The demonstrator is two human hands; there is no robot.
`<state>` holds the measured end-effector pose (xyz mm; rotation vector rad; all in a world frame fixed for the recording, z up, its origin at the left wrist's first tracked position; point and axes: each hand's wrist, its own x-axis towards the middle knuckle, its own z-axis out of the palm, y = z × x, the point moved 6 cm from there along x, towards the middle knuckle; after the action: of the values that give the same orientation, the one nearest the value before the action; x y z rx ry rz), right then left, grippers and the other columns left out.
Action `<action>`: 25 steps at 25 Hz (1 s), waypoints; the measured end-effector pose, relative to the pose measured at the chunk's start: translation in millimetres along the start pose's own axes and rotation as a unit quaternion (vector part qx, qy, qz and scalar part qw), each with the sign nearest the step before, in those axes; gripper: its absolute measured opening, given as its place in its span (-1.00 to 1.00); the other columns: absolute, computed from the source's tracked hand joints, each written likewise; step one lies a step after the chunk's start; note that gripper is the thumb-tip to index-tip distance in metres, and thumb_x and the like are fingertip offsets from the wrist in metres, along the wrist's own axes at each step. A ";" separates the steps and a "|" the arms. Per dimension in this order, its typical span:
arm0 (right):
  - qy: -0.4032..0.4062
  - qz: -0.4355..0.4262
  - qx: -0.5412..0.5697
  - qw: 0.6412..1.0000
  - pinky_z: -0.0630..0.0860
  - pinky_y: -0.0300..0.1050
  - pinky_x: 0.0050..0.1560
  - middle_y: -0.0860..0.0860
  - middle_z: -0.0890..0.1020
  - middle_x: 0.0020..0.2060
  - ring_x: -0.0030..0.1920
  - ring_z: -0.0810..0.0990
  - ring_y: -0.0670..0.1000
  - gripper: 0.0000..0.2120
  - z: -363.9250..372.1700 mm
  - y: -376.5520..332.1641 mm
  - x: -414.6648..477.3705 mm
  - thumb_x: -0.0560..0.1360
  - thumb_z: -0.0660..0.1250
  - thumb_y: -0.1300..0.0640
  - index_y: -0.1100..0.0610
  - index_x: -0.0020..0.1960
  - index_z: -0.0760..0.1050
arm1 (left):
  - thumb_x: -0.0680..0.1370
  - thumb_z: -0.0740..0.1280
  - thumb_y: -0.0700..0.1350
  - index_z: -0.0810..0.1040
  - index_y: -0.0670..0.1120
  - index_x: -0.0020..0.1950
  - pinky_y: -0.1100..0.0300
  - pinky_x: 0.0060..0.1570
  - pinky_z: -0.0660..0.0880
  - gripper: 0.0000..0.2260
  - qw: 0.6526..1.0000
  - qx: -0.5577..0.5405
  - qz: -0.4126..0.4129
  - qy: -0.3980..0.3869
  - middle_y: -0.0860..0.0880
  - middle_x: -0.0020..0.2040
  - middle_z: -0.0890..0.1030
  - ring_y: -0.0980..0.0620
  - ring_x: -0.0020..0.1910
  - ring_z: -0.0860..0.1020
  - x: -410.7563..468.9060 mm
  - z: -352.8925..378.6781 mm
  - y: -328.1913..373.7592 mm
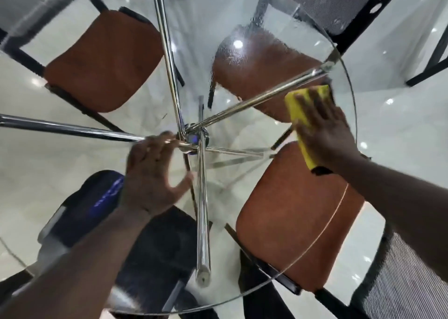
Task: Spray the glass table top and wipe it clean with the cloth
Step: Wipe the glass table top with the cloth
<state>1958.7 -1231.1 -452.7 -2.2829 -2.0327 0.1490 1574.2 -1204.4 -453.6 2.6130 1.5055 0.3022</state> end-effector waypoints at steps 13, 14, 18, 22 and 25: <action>-0.018 -0.025 0.070 0.997 0.12 0.33 0.69 -0.09 0.05 0.77 0.76 0.05 0.15 -0.40 10.6 -134.4 83.3 0.73 0.05 -0.29 -0.27 0.75 0.03 | 0.47 0.41 0.21 0.44 -0.06 0.57 -0.20 0.51 0.29 -0.29 0.999 0.015 0.001 -0.035 -0.08 0.60 0.39 -0.20 0.54 0.34 -5.8 3.3 -16.0; -0.009 0.034 0.058 0.998 0.14 0.35 0.67 -0.06 0.03 0.78 0.76 0.05 0.17 -0.39 7.4 -99.8 68.0 0.74 0.02 -0.29 -0.25 0.75 0.00 | 0.46 0.41 0.23 0.44 -0.05 0.57 -0.20 0.52 0.28 -0.28 0.999 0.015 -0.005 -0.049 -0.07 0.61 0.38 -0.20 0.54 0.33 -4.1 5.1 -16.3; -0.010 0.161 0.042 0.986 0.04 0.36 0.70 -0.04 -0.06 0.78 0.76 0.00 0.21 -0.36 2.3 -105.6 71.7 0.74 -0.03 -0.29 -0.19 0.77 -0.07 | 0.46 0.35 0.30 0.45 -0.05 0.56 -0.21 0.55 0.22 -0.26 0.998 0.006 -0.013 -0.054 -0.07 0.63 0.36 -0.21 0.53 0.34 -4.4 6.1 -16.0; -0.025 -0.080 0.040 0.996 0.00 0.34 0.72 -0.06 0.00 0.78 0.77 0.01 0.19 -0.40 24.0 -249.0 139.0 0.74 0.01 -0.26 -0.24 0.76 0.00 | 0.48 0.35 0.31 0.45 -0.03 0.56 -0.24 0.54 0.24 -0.27 0.999 0.001 -0.019 -0.048 -0.05 0.64 0.35 -0.20 0.55 0.36 -4.9 9.4 -16.9; -0.044 -0.139 0.049 0.988 0.05 0.30 0.71 -0.11 0.05 0.77 0.77 0.03 0.13 -0.40 26.7 -265.2 147.0 0.73 0.03 -0.26 -0.27 0.75 0.04 | 0.48 0.35 0.31 0.44 -0.03 0.57 -0.23 0.55 0.23 -0.27 0.998 0.003 -0.017 -0.054 -0.05 0.65 0.33 -0.19 0.56 0.35 -5.2 6.3 -15.8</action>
<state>1710.8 -1054.5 -448.7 -1.9443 -2.3044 0.3263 1559.8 -1201.0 -463.4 2.5598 1.5157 0.1515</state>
